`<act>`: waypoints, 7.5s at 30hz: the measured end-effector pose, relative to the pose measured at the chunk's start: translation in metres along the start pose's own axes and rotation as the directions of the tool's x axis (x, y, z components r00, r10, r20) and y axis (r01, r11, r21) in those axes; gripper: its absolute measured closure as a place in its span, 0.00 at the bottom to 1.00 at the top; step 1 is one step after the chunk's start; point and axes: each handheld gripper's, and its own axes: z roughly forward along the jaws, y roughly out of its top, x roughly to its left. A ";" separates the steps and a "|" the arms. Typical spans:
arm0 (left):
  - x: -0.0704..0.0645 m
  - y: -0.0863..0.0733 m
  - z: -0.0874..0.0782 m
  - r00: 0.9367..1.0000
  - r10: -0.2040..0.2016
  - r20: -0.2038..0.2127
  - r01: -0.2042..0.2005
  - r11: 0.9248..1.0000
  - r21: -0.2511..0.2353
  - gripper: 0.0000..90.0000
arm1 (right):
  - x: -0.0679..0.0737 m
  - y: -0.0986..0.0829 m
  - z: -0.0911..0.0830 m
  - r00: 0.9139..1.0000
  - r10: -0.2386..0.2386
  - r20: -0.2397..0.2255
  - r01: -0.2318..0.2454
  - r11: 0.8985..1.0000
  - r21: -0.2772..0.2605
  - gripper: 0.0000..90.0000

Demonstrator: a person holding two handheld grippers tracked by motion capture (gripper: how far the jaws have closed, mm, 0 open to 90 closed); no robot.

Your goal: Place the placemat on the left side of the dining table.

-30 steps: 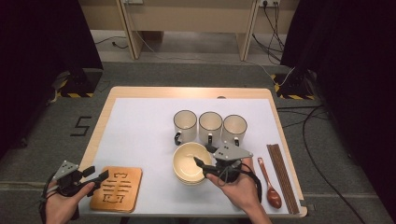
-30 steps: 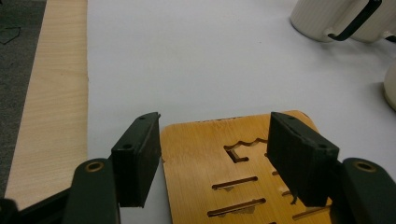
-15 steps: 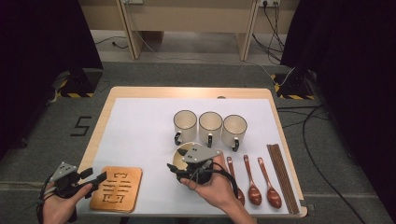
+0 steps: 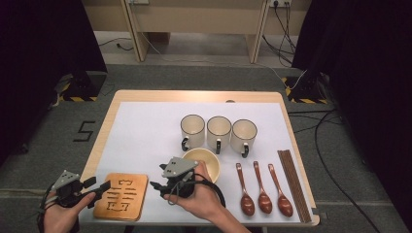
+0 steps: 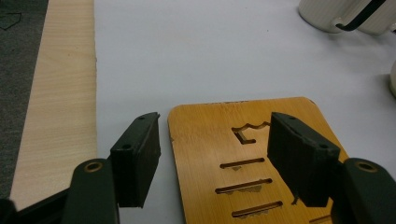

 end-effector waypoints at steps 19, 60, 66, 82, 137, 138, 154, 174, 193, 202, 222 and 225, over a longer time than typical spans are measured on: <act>0.003 -0.007 0.002 1.000 -0.014 0.012 0.014 1.000 0.018 0.38 | 0.033 -0.019 0.074 0.986 0.017 -0.166 0.006 0.991 0.137 0.46; 0.020 -0.017 0.004 0.995 -0.103 0.006 0.103 0.993 0.064 0.41 | 0.036 -0.035 0.113 0.972 0.073 -0.223 -0.031 0.982 0.184 0.43; 0.022 -0.020 0.004 0.993 -0.121 0.013 0.120 0.990 0.077 0.41 | 0.037 -0.035 0.114 0.971 0.079 -0.224 -0.037 0.982 0.186 0.42; 0.024 -0.019 0.002 0.982 -0.187 0.011 0.185 0.979 0.088 0.52 | 0.040 -0.037 0.117 0.971 0.052 -0.234 -0.008 0.983 0.183 0.40; -0.022 0.036 -0.023 0.945 -0.210 0.250 0.255 0.953 -0.163 0.95 | 0.025 -0.018 0.062 0.990 -0.010 -0.143 0.021 0.997 0.075 0.44; -0.023 0.039 -0.022 0.948 -0.203 0.245 0.247 0.955 -0.164 0.95 | 0.024 -0.018 0.059 0.990 -0.006 -0.140 0.017 0.997 0.074 0.44; -0.028 0.060 -0.010 0.966 -0.154 0.206 0.194 0.963 -0.190 0.95 | 0.012 -0.011 0.029 0.998 0.005 -0.069 -0.003 1.000 0.023 0.48; -0.026 0.080 0.004 0.980 -0.125 0.155 0.156 0.967 -0.203 0.95 | 0.001 -0.014 -0.007 1.000 0.018 0.007 -0.018 0.999 -0.036 0.50; -0.029 0.100 0.023 0.983 -0.112 0.147 0.141 0.969 -0.202 0.95 | -0.013 -0.028 -0.047 0.993 0.072 0.090 -0.065 0.995 -0.075 0.51; -0.029 0.110 0.033 0.985 -0.109 0.136 0.135 0.971 -0.199 0.95 | -0.018 -0.038 -0.067 0.986 0.090 0.138 -0.078 0.993 -0.089 0.51; -0.028 0.134 0.057 0.987 -0.110 0.118 0.131 0.973 -0.189 0.95 | -0.037 -0.065 -0.112 0.953 0.169 0.251 -0.135 0.980 -0.147 0.51; -0.028 0.137 0.061 0.988 -0.108 0.111 0.128 0.974 -0.187 0.95 | -0.039 -0.068 -0.117 0.947 0.178 0.266 -0.142 0.979 -0.149 0.50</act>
